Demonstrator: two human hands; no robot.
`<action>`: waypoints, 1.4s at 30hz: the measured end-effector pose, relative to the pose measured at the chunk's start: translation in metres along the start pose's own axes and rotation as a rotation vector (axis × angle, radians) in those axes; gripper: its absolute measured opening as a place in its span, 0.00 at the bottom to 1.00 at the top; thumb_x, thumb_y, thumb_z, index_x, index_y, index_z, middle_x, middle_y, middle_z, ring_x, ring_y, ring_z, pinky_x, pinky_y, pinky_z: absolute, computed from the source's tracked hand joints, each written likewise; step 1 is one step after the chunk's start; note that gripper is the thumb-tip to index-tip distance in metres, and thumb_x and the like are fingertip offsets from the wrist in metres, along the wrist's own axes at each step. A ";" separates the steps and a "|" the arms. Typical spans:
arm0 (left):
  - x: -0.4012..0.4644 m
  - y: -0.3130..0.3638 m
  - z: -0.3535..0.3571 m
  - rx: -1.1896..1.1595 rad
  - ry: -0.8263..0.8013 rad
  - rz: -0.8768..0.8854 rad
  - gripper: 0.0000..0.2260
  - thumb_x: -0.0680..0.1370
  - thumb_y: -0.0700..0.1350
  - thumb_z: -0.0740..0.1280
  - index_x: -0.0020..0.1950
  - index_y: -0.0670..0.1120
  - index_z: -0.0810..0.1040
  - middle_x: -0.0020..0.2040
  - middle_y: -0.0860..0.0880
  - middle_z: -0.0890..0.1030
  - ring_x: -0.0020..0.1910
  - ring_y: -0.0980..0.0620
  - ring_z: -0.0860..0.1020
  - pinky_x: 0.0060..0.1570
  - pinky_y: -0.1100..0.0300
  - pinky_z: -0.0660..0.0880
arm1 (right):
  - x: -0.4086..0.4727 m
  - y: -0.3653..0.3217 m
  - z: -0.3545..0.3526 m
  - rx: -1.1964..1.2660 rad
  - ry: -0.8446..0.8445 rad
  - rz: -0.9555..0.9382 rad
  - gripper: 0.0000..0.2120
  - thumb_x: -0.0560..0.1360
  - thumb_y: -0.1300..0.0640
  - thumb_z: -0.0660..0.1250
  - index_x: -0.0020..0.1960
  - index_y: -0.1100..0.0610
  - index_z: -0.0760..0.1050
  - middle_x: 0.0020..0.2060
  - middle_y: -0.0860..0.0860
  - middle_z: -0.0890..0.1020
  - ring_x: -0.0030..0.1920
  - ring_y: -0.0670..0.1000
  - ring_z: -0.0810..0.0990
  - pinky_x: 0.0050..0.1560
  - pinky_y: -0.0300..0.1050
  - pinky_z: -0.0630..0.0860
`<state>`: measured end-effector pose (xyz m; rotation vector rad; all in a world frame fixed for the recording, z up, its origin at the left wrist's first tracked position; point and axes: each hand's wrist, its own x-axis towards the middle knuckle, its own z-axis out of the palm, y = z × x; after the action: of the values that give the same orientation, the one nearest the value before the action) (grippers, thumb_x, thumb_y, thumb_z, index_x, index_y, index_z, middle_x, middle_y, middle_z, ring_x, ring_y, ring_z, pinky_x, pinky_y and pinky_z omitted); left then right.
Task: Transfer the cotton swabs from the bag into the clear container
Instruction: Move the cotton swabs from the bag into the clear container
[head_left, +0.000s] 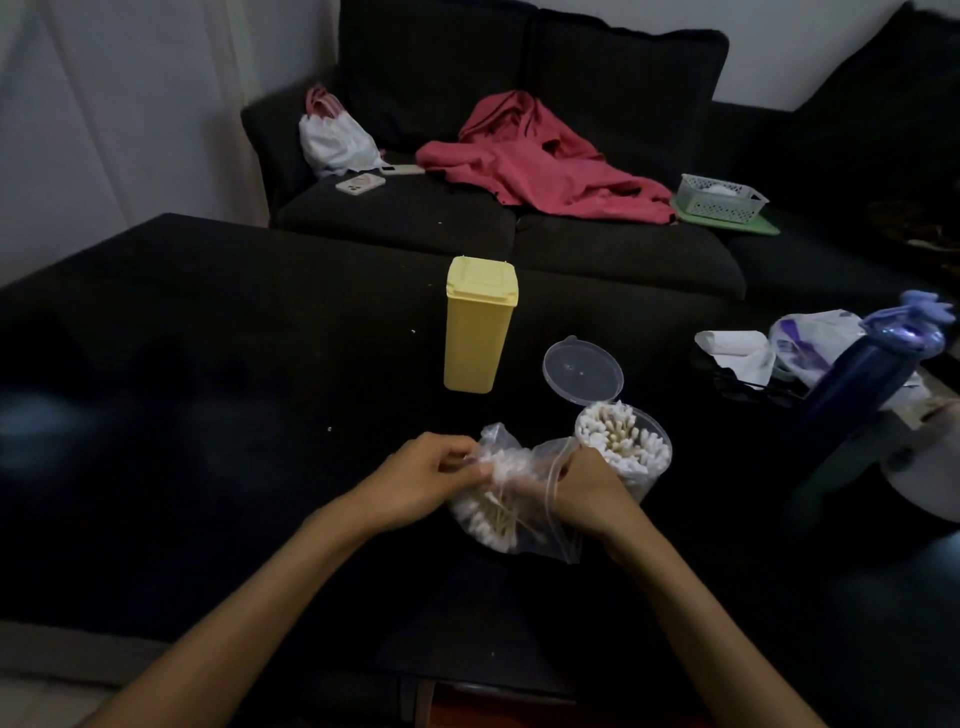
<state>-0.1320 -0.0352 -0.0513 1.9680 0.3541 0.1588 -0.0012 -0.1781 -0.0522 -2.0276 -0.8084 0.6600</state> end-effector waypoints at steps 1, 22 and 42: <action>0.000 0.000 0.000 -0.019 0.002 -0.008 0.09 0.79 0.47 0.65 0.51 0.43 0.81 0.48 0.47 0.84 0.51 0.51 0.82 0.58 0.43 0.75 | 0.000 -0.001 0.000 -0.004 -0.005 0.009 0.14 0.67 0.50 0.76 0.46 0.59 0.81 0.40 0.54 0.85 0.42 0.50 0.84 0.45 0.46 0.81; 0.004 -0.002 0.014 -0.014 -0.017 -0.115 0.24 0.69 0.44 0.76 0.61 0.51 0.71 0.55 0.54 0.79 0.54 0.59 0.79 0.56 0.59 0.77 | -0.001 -0.008 -0.005 -0.097 -0.022 0.044 0.07 0.69 0.59 0.73 0.44 0.62 0.81 0.41 0.56 0.84 0.44 0.53 0.82 0.48 0.49 0.80; 0.017 -0.021 0.003 0.020 0.070 -0.134 0.11 0.74 0.42 0.71 0.54 0.51 0.76 0.52 0.49 0.82 0.53 0.51 0.81 0.58 0.45 0.76 | -0.015 -0.023 -0.027 -0.020 -0.266 -0.014 0.07 0.71 0.60 0.72 0.48 0.51 0.80 0.40 0.54 0.84 0.35 0.44 0.83 0.39 0.34 0.79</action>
<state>-0.1190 -0.0248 -0.0723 1.9541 0.5340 0.1387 0.0005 -0.1929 -0.0167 -1.9750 -0.9852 0.9304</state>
